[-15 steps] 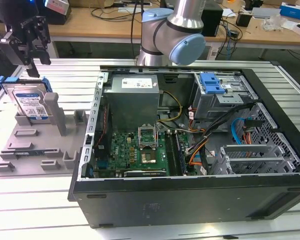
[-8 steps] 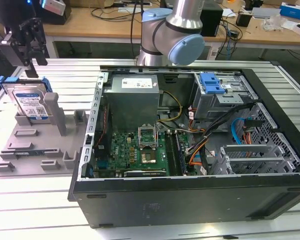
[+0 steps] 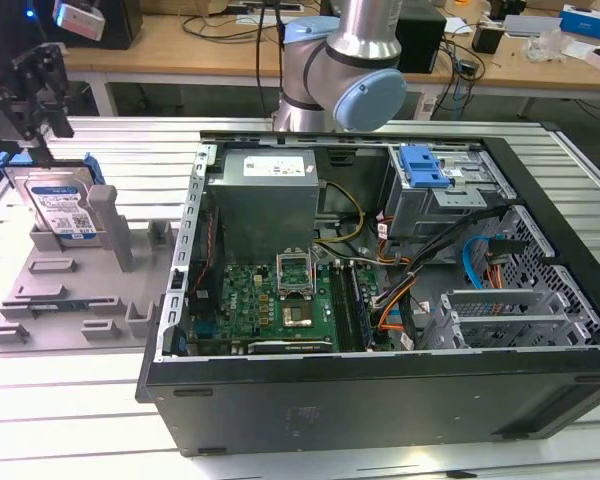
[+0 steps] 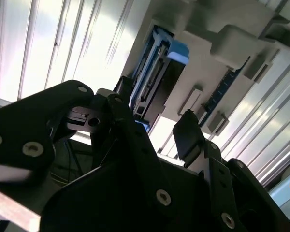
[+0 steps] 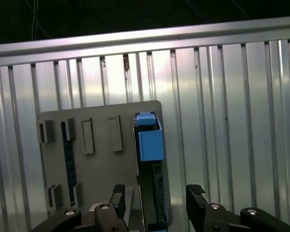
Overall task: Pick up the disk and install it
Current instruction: 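Pick up the disk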
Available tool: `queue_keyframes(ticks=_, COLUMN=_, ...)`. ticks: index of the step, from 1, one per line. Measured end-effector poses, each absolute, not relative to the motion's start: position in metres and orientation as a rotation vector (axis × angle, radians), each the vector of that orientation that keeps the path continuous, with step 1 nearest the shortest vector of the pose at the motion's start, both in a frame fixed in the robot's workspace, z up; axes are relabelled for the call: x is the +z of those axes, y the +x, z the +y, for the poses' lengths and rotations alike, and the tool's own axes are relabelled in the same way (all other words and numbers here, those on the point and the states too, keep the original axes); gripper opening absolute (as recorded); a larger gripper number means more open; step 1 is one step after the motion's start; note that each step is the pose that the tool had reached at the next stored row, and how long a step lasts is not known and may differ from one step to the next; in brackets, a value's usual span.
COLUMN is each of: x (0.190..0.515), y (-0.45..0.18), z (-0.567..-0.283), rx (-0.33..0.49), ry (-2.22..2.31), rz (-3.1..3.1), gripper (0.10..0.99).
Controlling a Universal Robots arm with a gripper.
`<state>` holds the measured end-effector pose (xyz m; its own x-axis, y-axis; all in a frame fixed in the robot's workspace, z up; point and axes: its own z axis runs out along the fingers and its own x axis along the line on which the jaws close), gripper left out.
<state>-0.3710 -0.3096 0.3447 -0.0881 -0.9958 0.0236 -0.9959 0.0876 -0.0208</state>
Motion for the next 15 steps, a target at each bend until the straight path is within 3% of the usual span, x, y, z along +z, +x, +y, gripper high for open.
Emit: queue_keyframes(ticks=15, x=0.331, y=-0.401, z=-0.311, rx=0.049, ry=2.242, rz=-2.198, gripper=0.616)
